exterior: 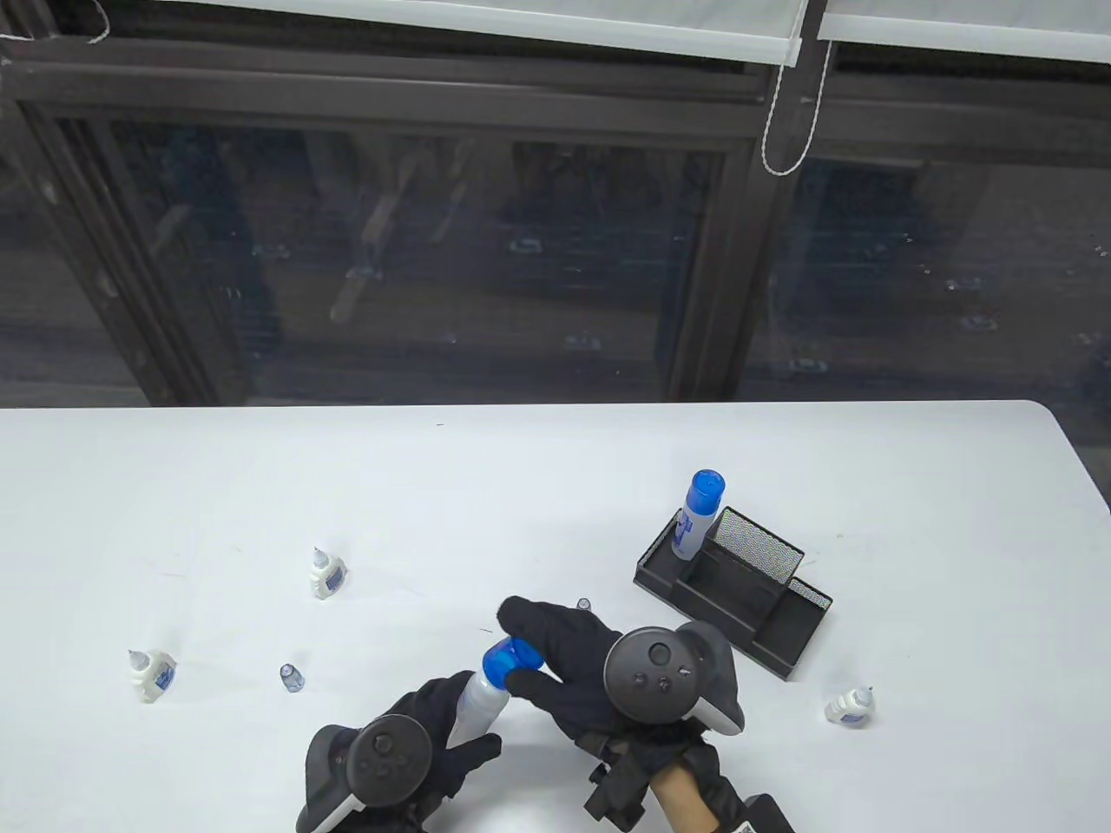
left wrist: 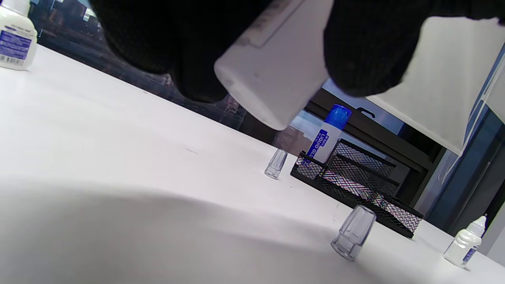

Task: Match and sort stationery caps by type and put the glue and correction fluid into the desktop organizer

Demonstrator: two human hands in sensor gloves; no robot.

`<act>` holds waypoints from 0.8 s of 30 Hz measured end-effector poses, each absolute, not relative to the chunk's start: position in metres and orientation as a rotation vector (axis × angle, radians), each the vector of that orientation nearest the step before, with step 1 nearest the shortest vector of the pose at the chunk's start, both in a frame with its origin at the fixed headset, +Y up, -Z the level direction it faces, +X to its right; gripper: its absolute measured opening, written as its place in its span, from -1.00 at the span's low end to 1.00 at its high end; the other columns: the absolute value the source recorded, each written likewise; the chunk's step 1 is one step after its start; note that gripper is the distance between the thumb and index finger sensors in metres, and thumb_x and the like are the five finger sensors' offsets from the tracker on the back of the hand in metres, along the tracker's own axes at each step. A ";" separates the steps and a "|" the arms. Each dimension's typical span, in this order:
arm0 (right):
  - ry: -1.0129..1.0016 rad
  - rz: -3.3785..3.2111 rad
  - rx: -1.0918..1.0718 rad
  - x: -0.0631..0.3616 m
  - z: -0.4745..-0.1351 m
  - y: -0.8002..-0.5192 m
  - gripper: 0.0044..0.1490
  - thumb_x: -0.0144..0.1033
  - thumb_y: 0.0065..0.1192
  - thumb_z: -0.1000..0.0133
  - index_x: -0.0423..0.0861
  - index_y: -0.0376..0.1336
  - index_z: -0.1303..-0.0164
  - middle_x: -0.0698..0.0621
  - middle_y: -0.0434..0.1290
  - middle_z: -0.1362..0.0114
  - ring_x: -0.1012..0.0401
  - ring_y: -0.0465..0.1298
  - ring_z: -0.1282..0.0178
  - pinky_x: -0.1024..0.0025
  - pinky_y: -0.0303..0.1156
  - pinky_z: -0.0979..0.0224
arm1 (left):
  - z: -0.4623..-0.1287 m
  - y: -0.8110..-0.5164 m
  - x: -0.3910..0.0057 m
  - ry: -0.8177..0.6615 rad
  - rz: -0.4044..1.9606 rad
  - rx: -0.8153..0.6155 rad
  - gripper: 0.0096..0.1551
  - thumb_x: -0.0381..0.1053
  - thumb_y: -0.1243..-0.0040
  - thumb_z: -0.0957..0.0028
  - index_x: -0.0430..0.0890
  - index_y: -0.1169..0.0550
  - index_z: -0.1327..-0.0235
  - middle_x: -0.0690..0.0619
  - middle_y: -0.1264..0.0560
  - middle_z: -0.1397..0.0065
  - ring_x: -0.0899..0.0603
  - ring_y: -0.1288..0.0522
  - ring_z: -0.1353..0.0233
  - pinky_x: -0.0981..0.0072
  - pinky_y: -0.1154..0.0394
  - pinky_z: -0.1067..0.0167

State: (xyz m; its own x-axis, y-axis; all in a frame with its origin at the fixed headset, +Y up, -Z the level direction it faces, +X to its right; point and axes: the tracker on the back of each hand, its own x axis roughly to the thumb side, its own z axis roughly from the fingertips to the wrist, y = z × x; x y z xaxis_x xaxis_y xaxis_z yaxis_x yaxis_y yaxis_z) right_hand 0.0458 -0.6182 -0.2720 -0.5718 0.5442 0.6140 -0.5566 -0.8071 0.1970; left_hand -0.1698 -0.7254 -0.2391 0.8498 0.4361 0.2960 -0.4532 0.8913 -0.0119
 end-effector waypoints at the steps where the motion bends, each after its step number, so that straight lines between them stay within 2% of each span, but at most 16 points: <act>1: -0.002 2.383 0.941 0.042 -0.269 -0.618 -0.19 -0.20 0.32 -0.12 0.01 0.12 -0.60 -0.13 0.32 -0.60 -0.12 0.36 -0.55 -0.18 0.19 -0.59 | -0.238 -0.725 -0.170 -0.302 0.477 0.062 -0.16 0.35 -0.31 -0.06 0.01 -0.39 -0.54 -0.03 -0.53 -0.50 -0.21 -0.62 -0.41 -0.12 -0.51 -0.32; 5: -0.033 2.451 0.958 0.038 -0.263 -0.619 -0.20 -0.21 0.29 -0.13 0.02 0.11 -0.62 -0.13 0.30 -0.62 -0.12 0.35 -0.56 -0.18 0.19 -0.59 | -0.236 -0.723 -0.168 -0.309 0.469 0.068 -0.16 0.35 -0.31 -0.06 0.01 -0.38 -0.55 -0.03 -0.53 -0.50 -0.21 -0.62 -0.41 -0.12 -0.51 -0.32; 7: -0.054 2.497 0.914 0.039 -0.263 -0.620 -0.16 -0.12 0.31 -0.12 0.00 0.11 -0.62 -0.15 0.35 -0.55 -0.10 0.41 -0.47 -0.13 0.26 -0.54 | -0.236 -0.724 -0.166 -0.315 0.476 0.061 -0.16 0.34 -0.31 -0.06 0.01 -0.38 -0.55 -0.03 -0.53 -0.50 -0.21 -0.62 -0.41 -0.12 -0.51 -0.32; 9: -0.135 2.560 0.846 0.040 -0.262 -0.621 -0.10 0.06 0.28 -0.08 -0.05 0.14 -0.61 -0.13 0.44 -0.41 -0.04 0.49 -0.33 -0.09 0.33 -0.47 | -0.236 -0.724 -0.166 -0.319 0.469 0.063 -0.16 0.35 -0.31 -0.06 0.01 -0.38 -0.55 -0.03 -0.53 -0.50 -0.21 -0.62 -0.41 -0.12 -0.51 -0.32; 13: -0.127 2.588 0.798 0.042 -0.264 -0.621 -0.12 0.19 0.17 -0.06 -0.08 0.25 -0.50 -0.09 0.54 -0.27 0.00 0.56 -0.20 -0.06 0.41 -0.38 | -0.236 -0.725 -0.165 -0.321 0.455 0.060 -0.16 0.34 -0.31 -0.06 0.01 -0.39 -0.54 -0.03 -0.53 -0.49 -0.21 -0.62 -0.41 -0.12 -0.51 -0.32; 14: -0.078 2.588 0.793 0.044 -0.265 -0.621 -0.12 0.19 0.15 -0.07 -0.08 0.24 -0.52 -0.09 0.53 -0.31 -0.02 0.55 -0.23 -0.07 0.39 -0.40 | -0.236 -0.724 -0.165 -0.321 0.449 0.060 -0.16 0.35 -0.31 -0.06 0.01 -0.39 -0.54 -0.03 -0.53 -0.49 -0.21 -0.62 -0.41 -0.12 -0.51 -0.32; 15: -0.036 2.579 0.805 0.044 -0.265 -0.621 -0.10 0.18 0.14 -0.08 -0.07 0.18 -0.57 -0.13 0.46 -0.44 -0.07 0.51 -0.35 -0.10 0.35 -0.45 | -0.236 -0.724 -0.165 -0.320 0.445 0.062 -0.16 0.35 -0.31 -0.06 0.01 -0.39 -0.54 -0.03 -0.53 -0.49 -0.21 -0.62 -0.41 -0.12 -0.51 -0.32; 16: 0.053 2.541 0.863 0.045 -0.265 -0.622 -0.03 0.15 0.17 -0.10 -0.07 0.05 -0.67 -0.18 0.28 -0.63 -0.14 0.41 -0.50 -0.16 0.28 -0.52 | -0.236 -0.723 -0.165 -0.318 0.445 0.067 -0.16 0.34 -0.31 -0.06 0.01 -0.39 -0.54 -0.03 -0.53 -0.49 -0.21 -0.62 -0.41 -0.12 -0.51 -0.32; 17: 0.118 2.485 0.925 0.043 -0.265 -0.623 -0.02 0.03 0.21 -0.14 -0.03 -0.05 -0.72 -0.22 0.10 -0.73 -0.16 0.32 -0.58 -0.19 0.22 -0.57 | -0.235 -0.722 -0.165 -0.317 0.446 0.070 -0.16 0.34 -0.31 -0.06 0.01 -0.39 -0.54 -0.03 -0.53 -0.49 -0.21 -0.62 -0.41 -0.12 -0.51 -0.32; 18: 0.143 2.437 0.960 0.042 -0.265 -0.624 -0.06 -0.11 0.25 -0.17 0.00 -0.06 -0.72 -0.21 0.06 -0.75 -0.16 0.30 -0.60 -0.20 0.20 -0.58 | -0.235 -0.722 -0.164 -0.318 0.446 0.073 -0.16 0.34 -0.31 -0.06 0.01 -0.39 -0.54 -0.03 -0.53 -0.49 -0.21 -0.62 -0.41 -0.12 -0.51 -0.32; 20: 0.111 2.393 0.958 0.039 -0.265 -0.625 -0.15 -0.24 0.28 -0.16 0.01 0.03 -0.67 -0.18 0.22 -0.66 -0.10 0.41 -0.50 -0.13 0.27 -0.54 | -0.234 -0.720 -0.164 -0.319 0.440 0.083 -0.16 0.34 -0.32 -0.06 0.00 -0.39 -0.54 -0.03 -0.53 -0.49 -0.21 -0.62 -0.41 -0.12 -0.51 -0.32; 22: 0.059 2.461 0.915 0.038 -0.265 -0.626 -0.16 -0.17 0.30 -0.13 -0.03 0.09 -0.64 -0.19 0.30 -0.58 -0.05 0.48 -0.40 -0.05 0.34 -0.50 | -0.234 -0.720 -0.164 -0.314 0.429 0.078 -0.16 0.34 -0.32 -0.05 0.00 -0.40 -0.54 -0.03 -0.54 -0.49 -0.21 -0.63 -0.41 -0.12 -0.51 -0.32; 24: -0.045 2.545 0.860 0.040 -0.265 -0.626 -0.13 -0.01 0.31 -0.08 -0.09 0.16 -0.58 -0.17 0.42 -0.46 0.02 0.57 -0.25 0.01 0.43 -0.40 | -0.234 -0.721 -0.165 -0.311 0.430 0.070 -0.17 0.34 -0.32 -0.05 0.01 -0.40 -0.54 -0.03 -0.54 -0.49 -0.21 -0.63 -0.40 -0.12 -0.51 -0.32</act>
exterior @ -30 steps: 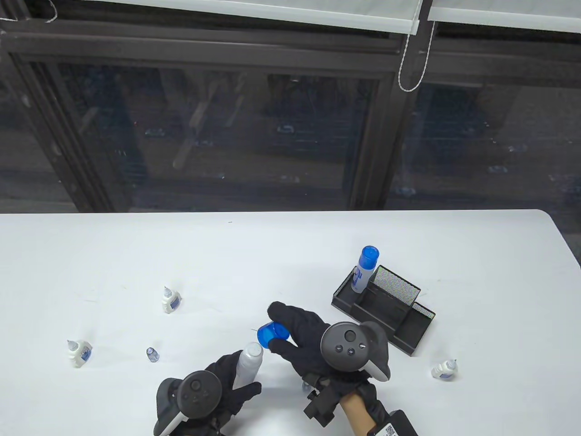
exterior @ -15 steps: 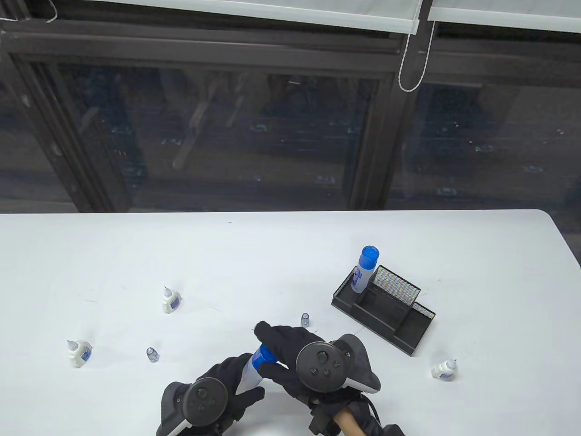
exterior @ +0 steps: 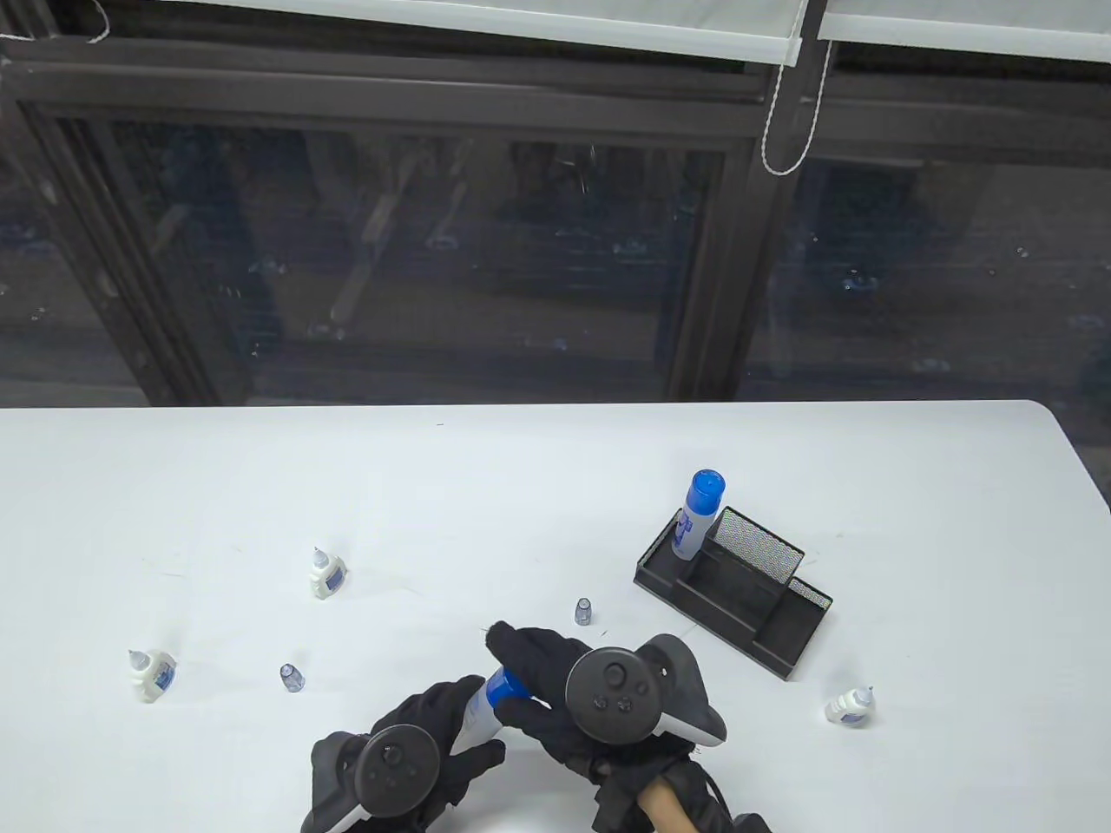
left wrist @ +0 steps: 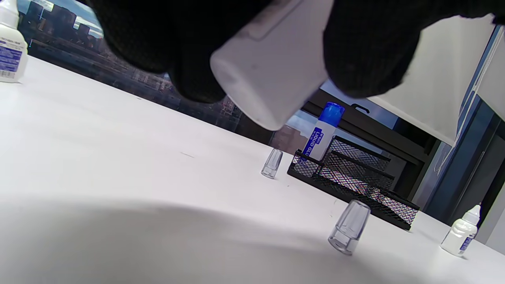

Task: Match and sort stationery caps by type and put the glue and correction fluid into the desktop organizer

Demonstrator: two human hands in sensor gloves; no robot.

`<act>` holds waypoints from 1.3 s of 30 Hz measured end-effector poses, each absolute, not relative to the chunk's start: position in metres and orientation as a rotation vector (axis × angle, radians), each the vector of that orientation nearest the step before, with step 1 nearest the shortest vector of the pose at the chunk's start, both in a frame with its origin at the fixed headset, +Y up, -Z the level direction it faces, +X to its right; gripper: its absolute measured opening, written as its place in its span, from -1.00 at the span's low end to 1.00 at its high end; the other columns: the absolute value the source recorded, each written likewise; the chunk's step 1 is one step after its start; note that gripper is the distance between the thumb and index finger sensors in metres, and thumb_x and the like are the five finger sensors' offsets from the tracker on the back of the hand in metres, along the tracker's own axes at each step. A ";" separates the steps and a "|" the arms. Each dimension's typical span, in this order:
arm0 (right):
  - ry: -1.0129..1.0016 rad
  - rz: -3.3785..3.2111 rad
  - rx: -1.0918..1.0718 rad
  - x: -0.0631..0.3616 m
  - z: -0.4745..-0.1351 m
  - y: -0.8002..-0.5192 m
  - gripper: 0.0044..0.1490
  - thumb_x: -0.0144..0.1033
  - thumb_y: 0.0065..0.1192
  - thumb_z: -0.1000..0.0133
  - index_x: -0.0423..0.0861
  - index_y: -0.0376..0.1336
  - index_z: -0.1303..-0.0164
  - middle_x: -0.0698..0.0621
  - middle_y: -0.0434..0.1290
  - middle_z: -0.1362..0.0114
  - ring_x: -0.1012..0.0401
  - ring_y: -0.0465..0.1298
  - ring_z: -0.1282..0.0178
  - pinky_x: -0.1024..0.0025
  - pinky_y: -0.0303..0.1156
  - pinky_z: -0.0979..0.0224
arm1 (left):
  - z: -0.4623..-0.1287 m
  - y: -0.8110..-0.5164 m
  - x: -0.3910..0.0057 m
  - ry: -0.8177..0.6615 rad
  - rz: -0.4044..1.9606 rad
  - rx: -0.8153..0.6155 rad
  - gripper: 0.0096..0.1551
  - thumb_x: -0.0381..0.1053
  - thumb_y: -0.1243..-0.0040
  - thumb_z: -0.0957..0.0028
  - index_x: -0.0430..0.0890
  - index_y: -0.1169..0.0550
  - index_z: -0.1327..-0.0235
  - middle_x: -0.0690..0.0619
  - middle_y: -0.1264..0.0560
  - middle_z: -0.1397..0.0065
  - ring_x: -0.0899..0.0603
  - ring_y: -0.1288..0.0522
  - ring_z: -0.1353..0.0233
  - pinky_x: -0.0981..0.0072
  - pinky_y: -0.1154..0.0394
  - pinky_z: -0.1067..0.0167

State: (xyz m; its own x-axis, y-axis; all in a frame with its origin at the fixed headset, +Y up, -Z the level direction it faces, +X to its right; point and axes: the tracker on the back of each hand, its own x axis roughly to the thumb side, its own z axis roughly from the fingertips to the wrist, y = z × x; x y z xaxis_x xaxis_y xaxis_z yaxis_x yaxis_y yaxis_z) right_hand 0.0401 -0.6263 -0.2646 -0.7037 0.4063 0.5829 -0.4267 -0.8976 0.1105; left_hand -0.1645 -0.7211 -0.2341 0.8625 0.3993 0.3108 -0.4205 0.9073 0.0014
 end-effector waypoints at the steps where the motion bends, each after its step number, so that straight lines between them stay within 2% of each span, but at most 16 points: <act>1: -0.105 2.574 0.815 0.042 -0.264 -0.627 -0.12 0.08 0.29 -0.05 -0.11 0.21 -0.53 -0.16 0.48 -0.37 0.05 0.60 -0.16 0.02 0.46 -0.33 | -0.234 -0.721 -0.164 -0.312 0.429 0.070 -0.16 0.34 -0.33 -0.05 0.01 -0.40 -0.54 -0.03 -0.54 -0.49 -0.21 -0.63 -0.40 -0.12 -0.51 -0.32; 4: -0.206 2.650 0.713 0.045 -0.263 -0.626 -0.08 0.27 0.17 0.01 -0.14 0.33 -0.39 -0.11 0.60 -0.16 0.12 0.66 0.05 0.08 0.54 -0.17 | -0.234 -0.720 -0.160 -0.322 0.421 0.075 -0.16 0.35 -0.31 -0.05 0.00 -0.40 -0.54 -0.03 -0.54 -0.48 -0.20 -0.63 -0.39 -0.11 -0.51 -0.32; 6: -0.096 2.666 0.700 0.047 -0.264 -0.624 -0.05 0.28 0.11 0.00 -0.12 0.29 -0.45 -0.13 0.56 -0.29 0.04 0.65 -0.08 0.03 0.50 -0.25 | -0.234 -0.720 -0.159 -0.324 0.411 0.076 -0.16 0.36 -0.31 -0.05 0.00 -0.40 -0.54 -0.03 -0.54 -0.48 -0.20 -0.63 -0.39 -0.11 -0.51 -0.32; 9: 0.180 2.440 0.919 0.050 -0.268 -0.622 -0.07 -0.11 0.26 -0.16 0.02 -0.04 -0.72 -0.24 0.05 -0.74 -0.15 0.34 -0.57 -0.16 0.23 -0.57 | -0.234 -0.720 -0.159 -0.323 0.417 0.078 -0.16 0.36 -0.31 -0.05 0.00 -0.40 -0.54 -0.03 -0.54 -0.48 -0.20 -0.63 -0.39 -0.11 -0.51 -0.32; 11: 0.195 2.357 0.916 0.049 -0.269 -0.622 -0.18 -0.32 0.30 -0.18 0.01 0.07 -0.67 -0.23 0.18 -0.68 -0.13 0.40 -0.50 -0.12 0.28 -0.54 | -0.235 -0.720 -0.159 -0.322 0.424 0.081 -0.16 0.35 -0.31 -0.05 0.01 -0.40 -0.54 -0.03 -0.54 -0.48 -0.20 -0.63 -0.39 -0.11 -0.51 -0.32; 13: 0.089 2.493 0.854 0.049 -0.269 -0.622 -0.19 -0.20 0.31 -0.15 -0.04 0.14 -0.63 -0.21 0.32 -0.58 -0.07 0.50 -0.38 -0.04 0.37 -0.47 | -0.234 -0.720 -0.158 -0.323 0.413 0.079 -0.16 0.36 -0.31 -0.05 0.00 -0.40 -0.54 -0.03 -0.54 -0.47 -0.21 -0.63 -0.39 -0.11 -0.51 -0.32; 16: -0.123 2.686 0.703 0.052 -0.266 -0.622 -0.08 0.22 0.11 -0.02 -0.12 0.28 -0.49 -0.10 0.59 -0.23 0.10 0.67 0.00 0.09 0.54 -0.19 | -0.234 -0.721 -0.157 -0.325 0.409 0.074 -0.16 0.36 -0.31 -0.05 0.00 -0.40 -0.54 -0.03 -0.55 -0.47 -0.20 -0.63 -0.39 -0.11 -0.51 -0.32; 18: -0.007 2.619 0.759 0.055 -0.267 -0.620 0.01 0.25 0.07 -0.01 -0.11 0.18 -0.59 -0.14 0.51 -0.40 0.03 0.63 -0.16 0.03 0.50 -0.30 | -0.234 -0.721 -0.156 -0.325 0.412 0.077 -0.16 0.36 -0.31 -0.06 0.00 -0.40 -0.54 -0.02 -0.54 -0.47 -0.20 -0.63 -0.39 -0.10 -0.51 -0.32; 20: 0.202 2.421 0.903 0.054 -0.269 -0.619 -0.07 -0.06 0.25 -0.14 -0.05 0.01 -0.71 -0.26 0.11 -0.72 -0.15 0.36 -0.55 -0.16 0.24 -0.56 | -0.233 -0.721 -0.155 -0.325 0.413 0.082 -0.16 0.36 -0.31 -0.06 0.00 -0.40 -0.54 -0.02 -0.54 -0.48 -0.20 -0.63 -0.39 -0.11 -0.51 -0.32; 22: 0.232 2.393 0.888 0.054 -0.269 -0.619 -0.16 -0.30 0.32 -0.17 -0.03 0.06 -0.68 -0.26 0.13 -0.70 -0.13 0.38 -0.53 -0.12 0.26 -0.55 | -0.233 -0.720 -0.155 -0.324 0.412 0.086 -0.16 0.36 -0.31 -0.05 0.00 -0.40 -0.54 -0.02 -0.54 -0.48 -0.20 -0.63 -0.39 -0.11 -0.51 -0.32; 26: -0.017 2.660 0.692 0.058 -0.271 -0.622 -0.09 0.17 0.12 -0.08 -0.12 0.22 -0.55 -0.13 0.57 -0.30 0.08 0.66 -0.04 0.10 0.54 -0.20 | -0.233 -0.721 -0.155 -0.319 0.392 0.089 -0.16 0.36 -0.31 -0.05 0.00 -0.40 -0.54 -0.02 -0.54 -0.47 -0.20 -0.63 -0.39 -0.10 -0.51 -0.32; 28: 0.068 2.582 0.753 0.060 -0.273 -0.623 -0.02 0.21 0.09 -0.06 -0.13 0.17 -0.61 -0.16 0.51 -0.40 0.03 0.64 -0.13 0.05 0.51 -0.27 | -0.233 -0.721 -0.155 -0.315 0.411 0.091 -0.16 0.36 -0.30 -0.05 0.00 -0.40 -0.54 -0.02 -0.54 -0.47 -0.20 -0.63 -0.39 -0.10 -0.51 -0.32; 30: 0.271 2.407 0.887 0.057 -0.274 -0.623 -0.08 -0.08 0.26 -0.15 -0.06 0.02 -0.71 -0.26 0.14 -0.70 -0.13 0.40 -0.50 -0.12 0.29 -0.53 | -0.233 -0.720 -0.155 -0.313 0.413 0.093 -0.15 0.36 -0.30 -0.05 0.00 -0.40 -0.54 -0.02 -0.54 -0.47 -0.20 -0.63 -0.39 -0.10 -0.51 -0.32; 32: 0.309 2.402 0.868 0.054 -0.274 -0.623 -0.15 -0.30 0.29 -0.19 -0.04 0.03 -0.69 -0.26 0.14 -0.69 -0.12 0.41 -0.48 -0.09 0.30 -0.52 | -0.232 -0.720 -0.155 -0.312 0.409 0.095 -0.16 0.36 -0.31 -0.05 0.00 -0.40 -0.54 -0.02 -0.54 -0.48 -0.20 -0.63 -0.39 -0.10 -0.51 -0.32; 37: 0.048 2.624 0.692 0.060 -0.276 -0.627 -0.08 0.20 0.10 -0.07 -0.15 0.26 -0.51 -0.12 0.60 -0.21 0.13 0.68 0.07 0.16 0.58 -0.10 | -0.233 -0.721 -0.154 -0.313 0.395 0.092 -0.16 0.36 -0.31 -0.05 0.00 -0.39 -0.54 -0.02 -0.54 -0.48 -0.20 -0.63 -0.40 -0.11 -0.51 -0.32; 39: 0.180 2.479 0.776 0.060 -0.278 -0.629 -0.02 0.14 0.16 -0.08 -0.13 0.10 -0.66 -0.22 0.41 -0.51 -0.02 0.59 -0.25 0.00 0.47 -0.34 | -0.232 -0.720 -0.154 -0.319 0.406 0.098 -0.15 0.36 -0.30 -0.06 0.00 -0.39 -0.54 -0.02 -0.54 -0.48 -0.20 -0.63 -0.39 -0.10 -0.51 -0.32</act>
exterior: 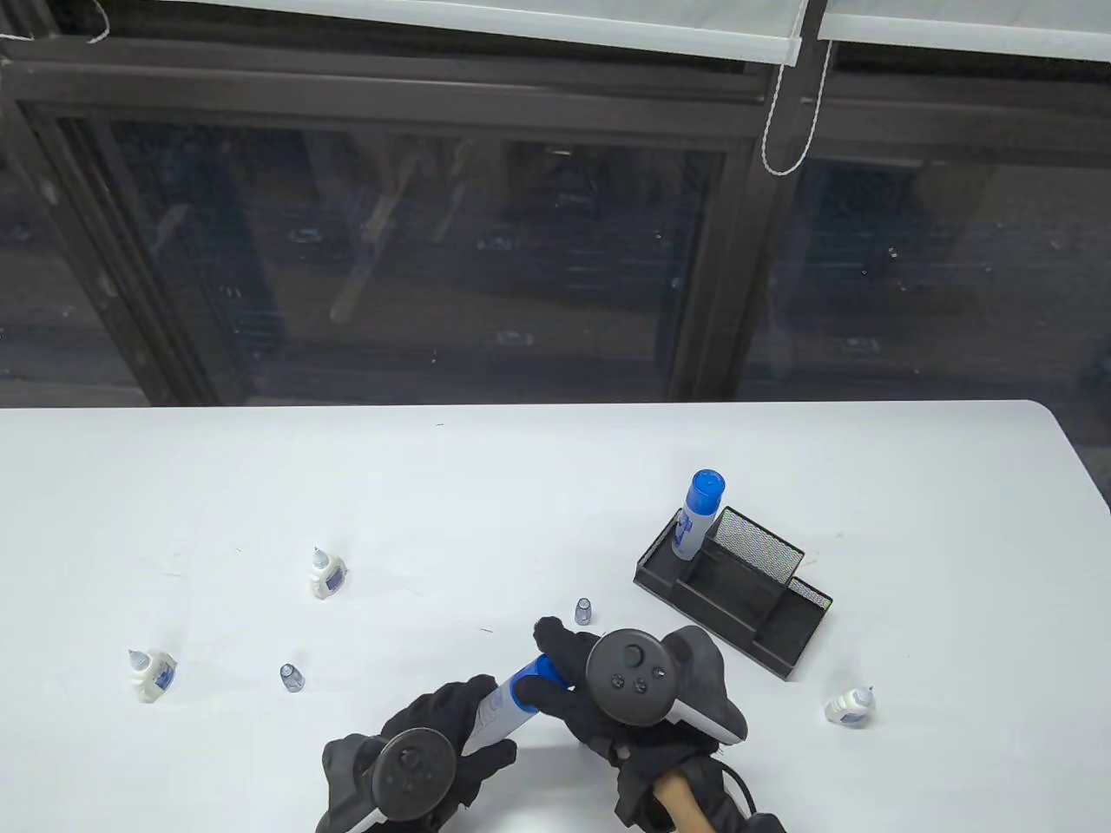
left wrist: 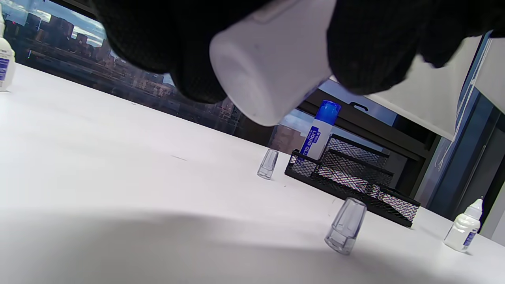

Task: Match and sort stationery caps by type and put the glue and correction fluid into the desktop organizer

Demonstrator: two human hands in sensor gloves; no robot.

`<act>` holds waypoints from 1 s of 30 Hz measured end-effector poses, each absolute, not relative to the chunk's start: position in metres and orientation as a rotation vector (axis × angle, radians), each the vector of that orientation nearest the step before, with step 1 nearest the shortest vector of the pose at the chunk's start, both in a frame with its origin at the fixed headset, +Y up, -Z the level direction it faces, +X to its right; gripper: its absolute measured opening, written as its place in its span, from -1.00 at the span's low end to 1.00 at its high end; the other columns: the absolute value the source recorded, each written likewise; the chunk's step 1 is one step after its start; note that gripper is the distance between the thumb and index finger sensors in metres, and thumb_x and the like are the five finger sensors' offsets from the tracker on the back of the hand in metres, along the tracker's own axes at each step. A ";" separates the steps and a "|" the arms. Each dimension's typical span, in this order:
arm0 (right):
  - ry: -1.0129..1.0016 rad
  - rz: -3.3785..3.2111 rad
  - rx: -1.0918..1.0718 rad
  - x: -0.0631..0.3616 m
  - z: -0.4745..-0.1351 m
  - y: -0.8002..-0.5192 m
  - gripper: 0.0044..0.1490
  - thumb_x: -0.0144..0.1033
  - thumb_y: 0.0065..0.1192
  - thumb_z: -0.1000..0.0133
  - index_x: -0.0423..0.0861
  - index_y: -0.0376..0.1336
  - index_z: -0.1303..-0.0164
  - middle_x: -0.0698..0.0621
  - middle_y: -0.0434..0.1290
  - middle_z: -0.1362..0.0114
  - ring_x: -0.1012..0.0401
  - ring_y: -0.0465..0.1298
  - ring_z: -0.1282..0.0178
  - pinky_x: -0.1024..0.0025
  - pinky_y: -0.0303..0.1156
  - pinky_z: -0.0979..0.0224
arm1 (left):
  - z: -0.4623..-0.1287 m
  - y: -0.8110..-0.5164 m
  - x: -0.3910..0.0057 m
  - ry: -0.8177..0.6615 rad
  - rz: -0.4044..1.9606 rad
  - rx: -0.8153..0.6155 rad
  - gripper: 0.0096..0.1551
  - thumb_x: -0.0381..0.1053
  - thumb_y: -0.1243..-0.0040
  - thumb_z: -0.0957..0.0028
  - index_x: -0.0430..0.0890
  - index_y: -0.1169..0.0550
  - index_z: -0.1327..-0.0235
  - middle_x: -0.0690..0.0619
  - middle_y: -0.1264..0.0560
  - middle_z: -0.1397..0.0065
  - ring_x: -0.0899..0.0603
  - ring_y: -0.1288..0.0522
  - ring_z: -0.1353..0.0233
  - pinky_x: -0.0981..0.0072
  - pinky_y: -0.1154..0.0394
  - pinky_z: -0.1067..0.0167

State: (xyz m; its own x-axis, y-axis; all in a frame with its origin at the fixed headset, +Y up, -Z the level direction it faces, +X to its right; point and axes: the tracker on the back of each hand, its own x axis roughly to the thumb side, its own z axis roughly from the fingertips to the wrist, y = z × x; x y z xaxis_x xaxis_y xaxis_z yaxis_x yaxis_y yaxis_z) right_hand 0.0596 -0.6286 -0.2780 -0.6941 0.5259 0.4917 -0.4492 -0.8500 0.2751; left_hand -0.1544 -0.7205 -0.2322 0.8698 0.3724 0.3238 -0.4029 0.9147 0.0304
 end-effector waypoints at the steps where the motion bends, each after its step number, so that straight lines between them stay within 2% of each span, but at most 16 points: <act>1: 0.257 2.398 0.845 0.058 -0.280 -0.629 -0.05 -0.05 0.24 -0.14 -0.07 0.00 -0.72 -0.29 0.14 -0.69 -0.13 0.42 -0.48 -0.10 0.33 -0.50 | -0.232 -0.720 -0.155 -0.320 0.406 0.100 -0.15 0.36 -0.30 -0.06 0.00 -0.39 -0.54 -0.02 -0.54 -0.48 -0.20 -0.63 -0.39 -0.10 -0.51 -0.32; 2: 0.317 2.330 0.886 0.056 -0.280 -0.628 -0.08 -0.21 0.28 -0.18 -0.01 -0.04 -0.72 -0.28 0.05 -0.73 -0.12 0.38 -0.51 -0.09 0.30 -0.53 | -0.231 -0.719 -0.155 -0.321 0.407 0.105 -0.15 0.36 -0.30 -0.06 -0.01 -0.39 -0.54 -0.02 -0.54 -0.48 -0.20 -0.63 -0.39 -0.10 -0.51 -0.32; 3: 0.308 2.313 0.882 0.055 -0.279 -0.628 -0.12 -0.27 0.31 -0.17 -0.01 0.02 -0.70 -0.26 0.18 -0.67 -0.13 0.42 -0.47 -0.07 0.33 -0.50 | -0.231 -0.719 -0.156 -0.320 0.407 0.105 -0.15 0.36 -0.30 -0.06 0.00 -0.39 -0.54 -0.02 -0.54 -0.48 -0.20 -0.63 -0.40 -0.10 -0.51 -0.32; 7: 0.041 2.633 0.684 0.056 -0.276 -0.630 -0.08 0.19 0.07 -0.08 -0.12 0.22 -0.56 -0.14 0.56 -0.31 0.07 0.67 -0.04 0.13 0.56 -0.17 | -0.232 -0.720 -0.157 -0.317 0.401 0.098 -0.15 0.36 -0.30 -0.06 0.00 -0.39 -0.54 -0.02 -0.54 -0.48 -0.20 -0.63 -0.40 -0.10 -0.51 -0.32; 9: 0.145 2.568 0.748 0.056 -0.277 -0.631 0.01 0.21 0.10 -0.06 -0.11 0.10 -0.66 -0.22 0.39 -0.53 -0.04 0.59 -0.26 0.02 0.48 -0.33 | -0.232 -0.720 -0.158 -0.310 0.410 0.103 -0.15 0.36 -0.30 -0.06 0.00 -0.39 -0.55 -0.02 -0.54 -0.48 -0.20 -0.63 -0.40 -0.10 -0.51 -0.32; 11: 0.308 2.402 0.877 0.054 -0.279 -0.631 -0.08 -0.15 0.27 -0.17 -0.04 -0.02 -0.71 -0.26 0.08 -0.71 -0.12 0.38 -0.51 -0.09 0.30 -0.53 | -0.232 -0.718 -0.159 -0.306 0.423 0.107 -0.15 0.35 -0.30 -0.06 0.00 -0.39 -0.55 -0.02 -0.53 -0.48 -0.20 -0.62 -0.40 -0.10 -0.51 -0.33; 12: 0.266 2.390 0.839 0.054 -0.279 -0.630 -0.11 -0.22 0.31 -0.16 -0.06 0.03 -0.70 -0.26 0.23 -0.64 -0.07 0.48 -0.40 -0.04 0.38 -0.45 | -0.232 -0.718 -0.159 -0.306 0.420 0.112 -0.15 0.35 -0.30 -0.06 -0.01 -0.39 -0.55 -0.02 -0.53 -0.48 -0.20 -0.62 -0.40 -0.11 -0.51 -0.32; 16: 0.077 2.660 0.701 0.058 -0.277 -0.628 -0.03 0.24 0.06 -0.04 -0.14 0.23 -0.55 -0.10 0.60 -0.22 0.11 0.67 0.05 0.14 0.56 -0.12 | -0.232 -0.719 -0.158 -0.312 0.403 0.109 -0.15 0.35 -0.30 -0.06 -0.01 -0.39 -0.55 -0.02 -0.53 -0.48 -0.20 -0.62 -0.40 -0.10 -0.51 -0.32; 18: 0.227 2.525 0.817 0.058 -0.277 -0.628 0.04 0.16 0.15 -0.06 -0.12 0.04 -0.69 -0.22 0.35 -0.56 -0.05 0.55 -0.32 -0.03 0.43 -0.39 | -0.233 -0.719 -0.157 -0.315 0.403 0.108 -0.15 0.36 -0.30 -0.06 -0.01 -0.39 -0.55 -0.02 -0.54 -0.48 -0.20 -0.63 -0.39 -0.10 -0.51 -0.32; 20: 0.336 2.419 0.876 0.055 -0.276 -0.626 -0.05 -0.20 0.32 -0.16 -0.03 -0.04 -0.72 -0.26 0.09 -0.71 -0.13 0.37 -0.52 -0.12 0.27 -0.54 | -0.233 -0.719 -0.157 -0.315 0.404 0.109 -0.15 0.35 -0.30 -0.06 -0.01 -0.39 -0.55 -0.02 -0.53 -0.48 -0.20 -0.62 -0.40 -0.10 -0.51 -0.32; 21: 0.284 2.452 0.864 0.055 -0.276 -0.625 -0.11 -0.26 0.33 -0.16 -0.04 0.03 -0.69 -0.23 0.25 -0.62 -0.08 0.47 -0.41 -0.06 0.36 -0.47 | -0.233 -0.719 -0.157 -0.317 0.403 0.110 -0.15 0.35 -0.31 -0.05 0.00 -0.39 -0.55 -0.02 -0.53 -0.49 -0.20 -0.62 -0.41 -0.11 -0.50 -0.33; 25: 0.059 2.698 0.684 0.059 -0.275 -0.626 -0.06 0.22 0.08 -0.05 -0.14 0.26 -0.52 -0.11 0.62 -0.19 0.12 0.68 0.07 0.13 0.56 -0.12 | -0.232 -0.719 -0.154 -0.331 0.384 0.108 -0.15 0.36 -0.29 -0.06 -0.01 -0.39 -0.55 -0.02 -0.53 -0.48 -0.20 -0.62 -0.40 -0.10 -0.51 -0.32; 26: 0.073 2.671 0.691 0.061 -0.275 -0.626 -0.01 0.26 0.04 -0.03 -0.15 0.23 -0.55 -0.12 0.60 -0.25 0.09 0.68 0.01 0.12 0.56 -0.15 | -0.232 -0.719 -0.154 -0.329 0.394 0.108 -0.15 0.36 -0.29 -0.07 -0.01 -0.38 -0.55 -0.02 -0.53 -0.48 -0.20 -0.62 -0.40 -0.10 -0.51 -0.32; 28: 0.227 2.492 0.833 0.059 -0.277 -0.627 0.03 0.16 0.14 -0.06 -0.08 0.03 -0.71 -0.27 0.23 -0.66 -0.11 0.47 -0.43 -0.10 0.36 -0.46 | -0.232 -0.719 -0.155 -0.327 0.399 0.107 -0.15 0.36 -0.29 -0.06 -0.01 -0.39 -0.55 -0.01 -0.53 -0.48 -0.20 -0.62 -0.40 -0.10 -0.51 -0.32; 29: 0.310 2.417 0.842 0.058 -0.277 -0.628 -0.02 -0.01 0.26 -0.12 -0.07 -0.01 -0.72 -0.27 0.11 -0.71 -0.13 0.39 -0.50 -0.12 0.30 -0.51 | -0.232 -0.719 -0.155 -0.326 0.399 0.109 -0.15 0.35 -0.29 -0.06 -0.01 -0.39 -0.55 -0.02 -0.53 -0.48 -0.20 -0.62 -0.40 -0.10 -0.51 -0.33; 30: 0.295 2.431 0.816 0.057 -0.277 -0.628 -0.07 -0.13 0.30 -0.15 -0.11 0.02 -0.70 -0.26 0.23 -0.64 -0.09 0.46 -0.42 -0.07 0.35 -0.47 | -0.232 -0.719 -0.156 -0.324 0.402 0.109 -0.15 0.35 -0.29 -0.06 -0.01 -0.38 -0.55 -0.02 -0.53 -0.48 -0.20 -0.62 -0.40 -0.10 -0.51 -0.33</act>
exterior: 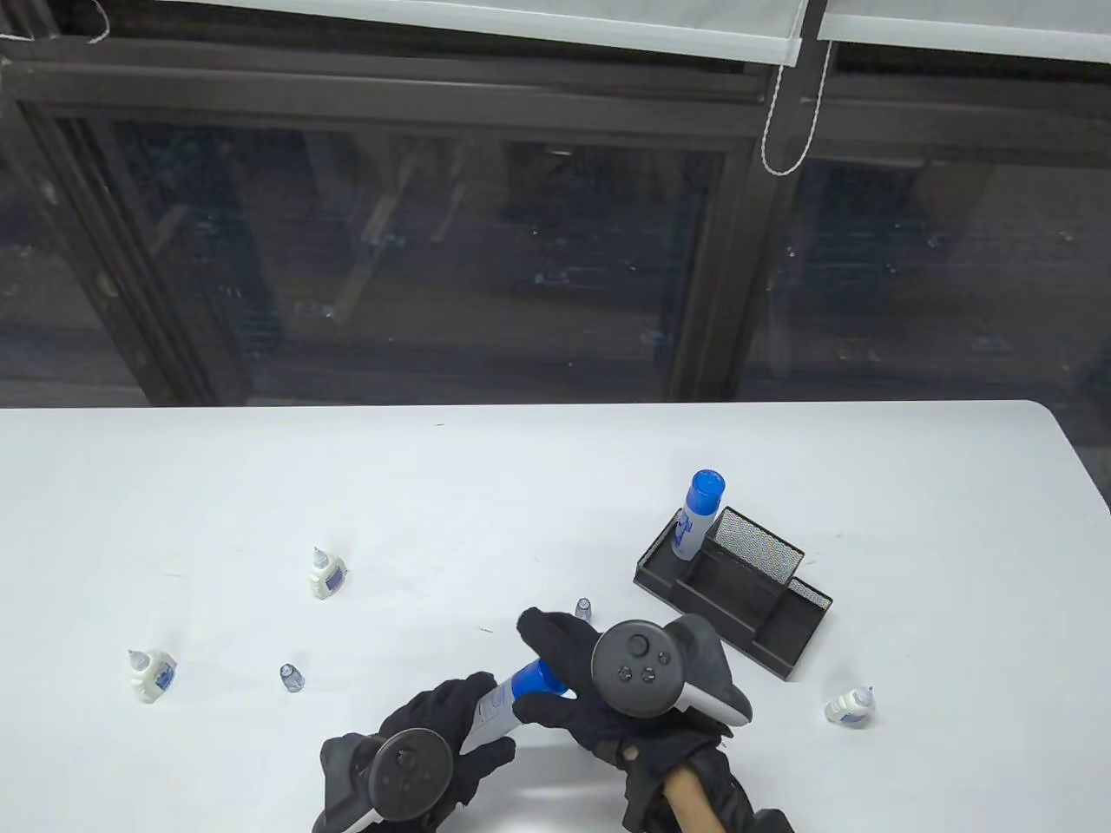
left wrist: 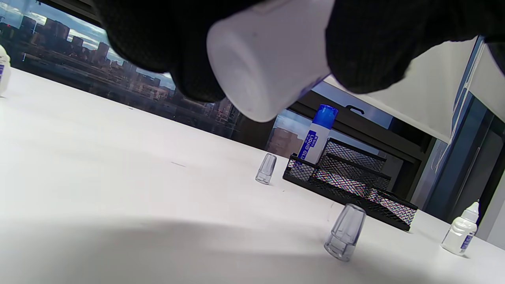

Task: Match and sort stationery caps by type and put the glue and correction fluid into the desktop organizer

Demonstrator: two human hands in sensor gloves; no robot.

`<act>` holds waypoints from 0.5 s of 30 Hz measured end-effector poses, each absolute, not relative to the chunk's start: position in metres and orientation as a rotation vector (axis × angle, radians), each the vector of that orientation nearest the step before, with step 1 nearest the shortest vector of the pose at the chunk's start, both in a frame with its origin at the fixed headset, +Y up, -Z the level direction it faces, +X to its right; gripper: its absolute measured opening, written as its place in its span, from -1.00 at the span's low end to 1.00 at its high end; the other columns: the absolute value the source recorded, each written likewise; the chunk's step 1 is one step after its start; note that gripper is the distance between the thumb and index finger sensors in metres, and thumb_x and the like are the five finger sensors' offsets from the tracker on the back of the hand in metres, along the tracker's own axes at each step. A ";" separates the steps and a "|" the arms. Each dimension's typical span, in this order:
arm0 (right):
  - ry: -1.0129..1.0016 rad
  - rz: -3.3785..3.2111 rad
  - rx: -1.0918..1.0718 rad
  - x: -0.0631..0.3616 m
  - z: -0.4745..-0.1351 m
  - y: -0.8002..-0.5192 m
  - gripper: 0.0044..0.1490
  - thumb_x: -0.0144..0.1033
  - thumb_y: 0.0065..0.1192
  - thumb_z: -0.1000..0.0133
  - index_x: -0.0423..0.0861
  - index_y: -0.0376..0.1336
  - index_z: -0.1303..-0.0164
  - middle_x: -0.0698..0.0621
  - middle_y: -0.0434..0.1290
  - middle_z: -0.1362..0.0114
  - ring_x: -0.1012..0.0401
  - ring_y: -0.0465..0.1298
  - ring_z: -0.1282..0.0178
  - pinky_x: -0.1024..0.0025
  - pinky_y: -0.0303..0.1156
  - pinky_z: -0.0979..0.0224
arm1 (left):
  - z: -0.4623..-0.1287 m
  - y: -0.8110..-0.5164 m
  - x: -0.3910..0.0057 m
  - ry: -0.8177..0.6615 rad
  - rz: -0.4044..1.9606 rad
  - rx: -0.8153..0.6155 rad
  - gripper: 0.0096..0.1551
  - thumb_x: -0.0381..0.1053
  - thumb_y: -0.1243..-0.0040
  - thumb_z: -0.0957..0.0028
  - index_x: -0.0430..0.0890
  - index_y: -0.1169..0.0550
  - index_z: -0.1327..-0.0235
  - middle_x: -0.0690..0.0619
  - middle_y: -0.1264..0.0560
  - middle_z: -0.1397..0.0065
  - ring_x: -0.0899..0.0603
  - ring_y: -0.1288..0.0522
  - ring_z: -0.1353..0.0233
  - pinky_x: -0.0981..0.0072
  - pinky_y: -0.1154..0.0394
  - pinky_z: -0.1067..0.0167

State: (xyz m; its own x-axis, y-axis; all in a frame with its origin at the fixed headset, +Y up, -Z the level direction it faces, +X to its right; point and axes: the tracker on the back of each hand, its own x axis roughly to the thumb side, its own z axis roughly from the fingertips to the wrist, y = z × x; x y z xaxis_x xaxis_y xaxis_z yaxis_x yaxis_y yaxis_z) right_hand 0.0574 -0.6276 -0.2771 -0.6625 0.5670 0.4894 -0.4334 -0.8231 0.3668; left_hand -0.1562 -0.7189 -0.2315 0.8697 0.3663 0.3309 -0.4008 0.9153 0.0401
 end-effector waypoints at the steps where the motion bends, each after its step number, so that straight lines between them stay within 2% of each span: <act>1: 0.238 2.490 0.787 0.058 -0.277 -0.628 -0.09 -0.07 0.27 -0.13 -0.11 0.07 -0.66 -0.21 0.36 -0.53 -0.02 0.56 -0.27 0.01 0.43 -0.37 | -0.231 -0.719 -0.157 -0.327 0.404 0.107 -0.15 0.34 -0.31 -0.06 0.00 -0.38 -0.55 -0.02 -0.52 -0.49 -0.21 -0.61 -0.41 -0.11 -0.50 -0.33; 3: 0.102 2.592 0.655 0.062 -0.279 -0.629 -0.01 0.21 0.07 -0.05 -0.17 0.17 -0.59 -0.15 0.56 -0.27 0.09 0.67 -0.01 0.12 0.55 -0.17 | -0.230 -0.719 -0.154 -0.346 0.382 0.109 -0.15 0.34 -0.32 -0.05 0.01 -0.38 -0.55 -0.01 -0.52 -0.50 -0.21 -0.61 -0.42 -0.11 -0.50 -0.33; 4: 0.114 2.574 0.660 0.065 -0.281 -0.630 0.02 0.25 0.04 -0.03 -0.18 0.19 -0.58 -0.14 0.58 -0.24 0.09 0.67 0.01 0.12 0.55 -0.15 | -0.230 -0.718 -0.152 -0.347 0.367 0.110 -0.15 0.35 -0.29 -0.07 0.00 -0.38 -0.55 -0.01 -0.53 -0.49 -0.20 -0.62 -0.41 -0.10 -0.51 -0.33; 5: 0.156 2.538 0.680 0.066 -0.282 -0.630 0.05 0.25 0.05 -0.03 -0.17 0.13 -0.63 -0.16 0.52 -0.36 0.05 0.65 -0.08 0.08 0.53 -0.22 | -0.231 -0.718 -0.152 -0.342 0.383 0.114 -0.15 0.36 -0.28 -0.07 -0.01 -0.38 -0.56 -0.02 -0.53 -0.48 -0.20 -0.62 -0.40 -0.09 -0.51 -0.32; 6: 0.254 2.430 0.760 0.066 -0.284 -0.632 0.04 0.15 0.14 -0.08 -0.16 0.04 -0.69 -0.24 0.36 -0.54 -0.03 0.57 -0.26 0.00 0.46 -0.35 | -0.232 -0.718 -0.153 -0.338 0.410 0.111 -0.15 0.35 -0.28 -0.07 -0.01 -0.38 -0.56 -0.02 -0.53 -0.49 -0.20 -0.62 -0.40 -0.09 -0.51 -0.33; 7: 0.332 2.370 0.785 0.066 -0.286 -0.633 -0.02 0.01 0.23 -0.13 -0.13 0.01 -0.70 -0.29 0.21 -0.64 -0.08 0.49 -0.38 -0.04 0.39 -0.43 | -0.233 -0.718 -0.154 -0.334 0.427 0.112 -0.15 0.35 -0.27 -0.08 -0.02 -0.38 -0.56 -0.02 -0.52 -0.49 -0.20 -0.62 -0.41 -0.09 -0.50 -0.33; 8: 0.380 2.330 0.810 0.066 -0.287 -0.634 -0.06 -0.09 0.27 -0.16 -0.10 -0.01 -0.71 -0.30 0.15 -0.67 -0.09 0.45 -0.42 -0.06 0.36 -0.46 | -0.234 -0.719 -0.156 -0.331 0.436 0.112 -0.15 0.35 -0.27 -0.08 -0.02 -0.37 -0.56 -0.02 -0.52 -0.49 -0.20 -0.62 -0.41 -0.09 -0.50 -0.33; 11: 0.284 2.328 0.797 0.060 -0.286 -0.637 -0.10 -0.17 0.35 -0.12 -0.13 0.09 -0.66 -0.26 0.32 -0.55 -0.04 0.54 -0.30 0.02 0.43 -0.39 | -0.235 -0.723 -0.160 -0.332 0.448 0.099 -0.15 0.35 -0.27 -0.08 -0.02 -0.37 -0.56 -0.02 -0.52 -0.49 -0.20 -0.62 -0.41 -0.09 -0.50 -0.33; 15: 0.058 2.433 0.712 0.050 -0.276 -0.639 -0.13 -0.06 0.32 -0.08 -0.22 0.20 -0.54 -0.31 0.44 -0.36 0.08 0.64 -0.07 0.14 0.56 -0.20 | -0.235 -0.724 -0.161 -0.312 0.467 0.092 -0.17 0.33 -0.28 -0.07 -0.02 -0.40 -0.56 -0.02 -0.55 -0.48 -0.21 -0.63 -0.42 -0.09 -0.51 -0.32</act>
